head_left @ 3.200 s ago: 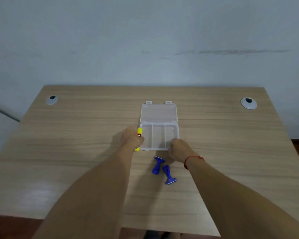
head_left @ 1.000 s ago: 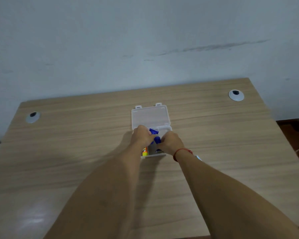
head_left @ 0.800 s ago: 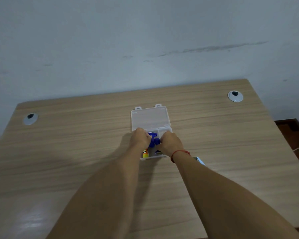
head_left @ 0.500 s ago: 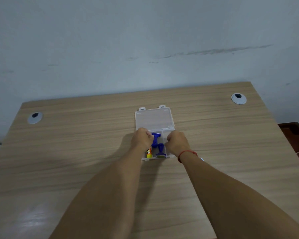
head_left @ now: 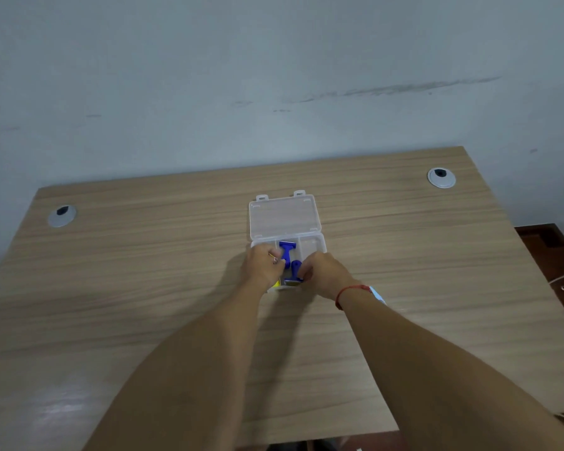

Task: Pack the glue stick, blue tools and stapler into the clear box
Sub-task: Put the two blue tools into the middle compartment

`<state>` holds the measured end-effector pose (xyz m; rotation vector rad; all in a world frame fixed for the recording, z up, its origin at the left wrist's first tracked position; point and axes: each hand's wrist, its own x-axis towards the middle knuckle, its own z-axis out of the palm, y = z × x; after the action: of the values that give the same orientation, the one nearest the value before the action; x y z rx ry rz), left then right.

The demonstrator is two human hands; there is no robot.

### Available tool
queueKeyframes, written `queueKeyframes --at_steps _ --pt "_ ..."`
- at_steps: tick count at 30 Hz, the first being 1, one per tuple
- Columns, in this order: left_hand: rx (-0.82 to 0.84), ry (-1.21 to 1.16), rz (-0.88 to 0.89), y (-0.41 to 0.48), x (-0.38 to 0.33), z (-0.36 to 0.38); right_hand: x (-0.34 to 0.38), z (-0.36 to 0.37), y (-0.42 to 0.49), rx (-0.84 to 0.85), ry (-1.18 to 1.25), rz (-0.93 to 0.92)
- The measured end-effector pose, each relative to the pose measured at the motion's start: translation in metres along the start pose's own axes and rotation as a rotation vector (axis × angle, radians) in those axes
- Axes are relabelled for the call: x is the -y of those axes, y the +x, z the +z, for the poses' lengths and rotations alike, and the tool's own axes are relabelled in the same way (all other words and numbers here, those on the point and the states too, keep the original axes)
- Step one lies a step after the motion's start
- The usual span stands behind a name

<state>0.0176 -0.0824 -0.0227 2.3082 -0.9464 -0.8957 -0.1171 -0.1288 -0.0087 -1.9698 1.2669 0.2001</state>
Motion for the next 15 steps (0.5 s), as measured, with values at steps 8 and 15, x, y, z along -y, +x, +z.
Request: queueKeyframes --at_steps 8,15 --pt "0.013 0.02 -0.001 0.001 0.002 0.0 0.011 0.005 0.006 -0.078 -0.128 -0.003" --pt "-0.04 0.023 -0.012 0.0 0.002 0.005 -0.011 -0.014 -0.007 -0.204 -0.008 0.089"
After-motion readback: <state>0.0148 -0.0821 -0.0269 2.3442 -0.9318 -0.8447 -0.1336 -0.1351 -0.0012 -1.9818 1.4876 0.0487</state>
